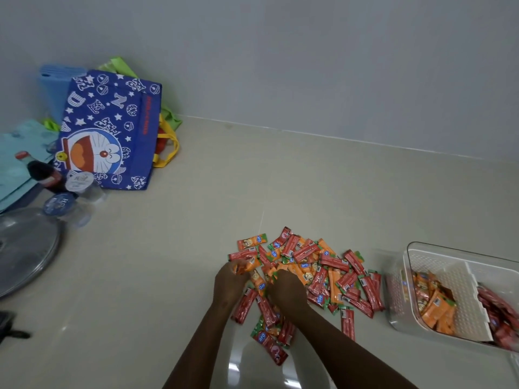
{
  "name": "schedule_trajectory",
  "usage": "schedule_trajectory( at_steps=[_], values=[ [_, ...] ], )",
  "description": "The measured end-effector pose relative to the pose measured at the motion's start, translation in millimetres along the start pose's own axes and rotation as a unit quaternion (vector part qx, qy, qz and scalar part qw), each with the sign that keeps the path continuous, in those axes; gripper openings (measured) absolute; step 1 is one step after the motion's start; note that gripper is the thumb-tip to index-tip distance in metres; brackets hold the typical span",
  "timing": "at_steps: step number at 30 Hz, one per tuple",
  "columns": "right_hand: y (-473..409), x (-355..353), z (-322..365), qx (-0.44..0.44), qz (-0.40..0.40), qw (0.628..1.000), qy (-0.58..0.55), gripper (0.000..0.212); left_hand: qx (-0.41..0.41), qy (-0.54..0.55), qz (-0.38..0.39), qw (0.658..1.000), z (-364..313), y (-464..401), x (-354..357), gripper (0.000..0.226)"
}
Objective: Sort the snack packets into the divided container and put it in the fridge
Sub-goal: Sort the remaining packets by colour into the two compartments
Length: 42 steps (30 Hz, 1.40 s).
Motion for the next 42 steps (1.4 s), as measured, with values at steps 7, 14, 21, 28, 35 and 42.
schedule_trajectory(
  at_steps=[7, 14, 21, 28, 35, 42],
  values=[
    [25.2, -12.2, -41.2, 0.032, 0.018, 0.985, -0.17, 0.015, 0.137, -0.312, 0.095, 0.935, -3.1, -10.5, 17.0, 0.014],
    [81.3, -30.3, -90.2, 0.073, 0.011, 0.932, -0.355, 0.005, 0.104, -0.399, 0.084, 0.907, -15.4, -4.9, 23.3, 0.023],
    [127.5, -80.3, -93.3, 0.013, -0.022, 0.898, -0.438, 0.003, 0.082, -0.295, 0.051, 0.951, -55.6, 40.0, 65.3, 0.027],
    [152.1, -124.4, -154.0, 0.02, -0.11, 0.859, -0.5, 0.051, 0.045, 0.025, 0.103, 0.993, -121.0, 98.8, 139.7, 0.027],
    [152.1, -199.5, -222.2, 0.035, -0.247, 0.839, -0.483, 0.013, 0.018, 0.044, 0.115, 0.992, -135.2, 116.7, 183.5, 0.072],
    [106.8, -211.2, -248.0, 0.059, -0.063, 0.95, -0.299, 0.025, 0.058, 0.04, 0.136, 0.988, -175.6, 135.9, 231.0, 0.016]
  ],
)
Point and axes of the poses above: each hand's wrist, its own y-axis away from the middle knuckle, its own x-axis out of the palm, z = x × y, the point moved 5 cm from there along -y, towards the middle knuckle, and after that the axes turned 8 degrees about z, right-handed, at the moved point
